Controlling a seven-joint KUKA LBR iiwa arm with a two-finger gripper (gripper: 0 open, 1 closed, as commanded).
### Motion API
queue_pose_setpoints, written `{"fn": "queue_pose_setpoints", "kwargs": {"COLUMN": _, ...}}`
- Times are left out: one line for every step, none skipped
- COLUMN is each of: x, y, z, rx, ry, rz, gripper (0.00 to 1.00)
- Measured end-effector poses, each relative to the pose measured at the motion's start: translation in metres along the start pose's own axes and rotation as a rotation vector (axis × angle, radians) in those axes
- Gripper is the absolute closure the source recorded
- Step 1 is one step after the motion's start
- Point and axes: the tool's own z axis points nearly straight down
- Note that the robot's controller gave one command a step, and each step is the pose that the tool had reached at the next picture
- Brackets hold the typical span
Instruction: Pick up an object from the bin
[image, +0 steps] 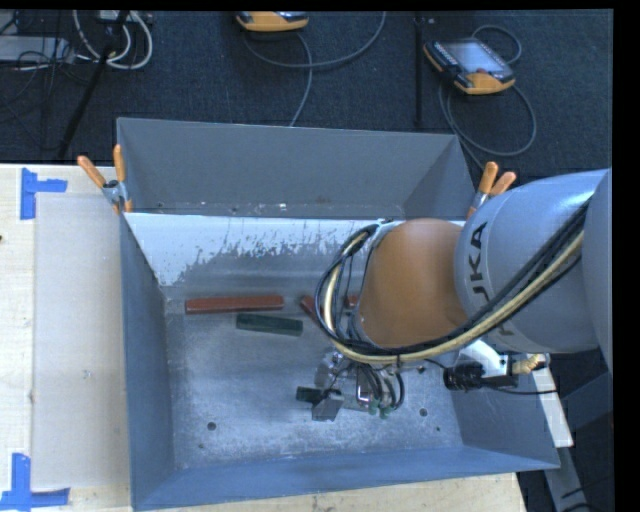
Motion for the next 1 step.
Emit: {"fn": "queue_pose_setpoints", "kwargs": {"x": -0.0007, "y": 0.0001, "z": -0.0186, "rx": 0.0, "ry": 0.0, "rz": 0.0, "gripper": 1.0}}
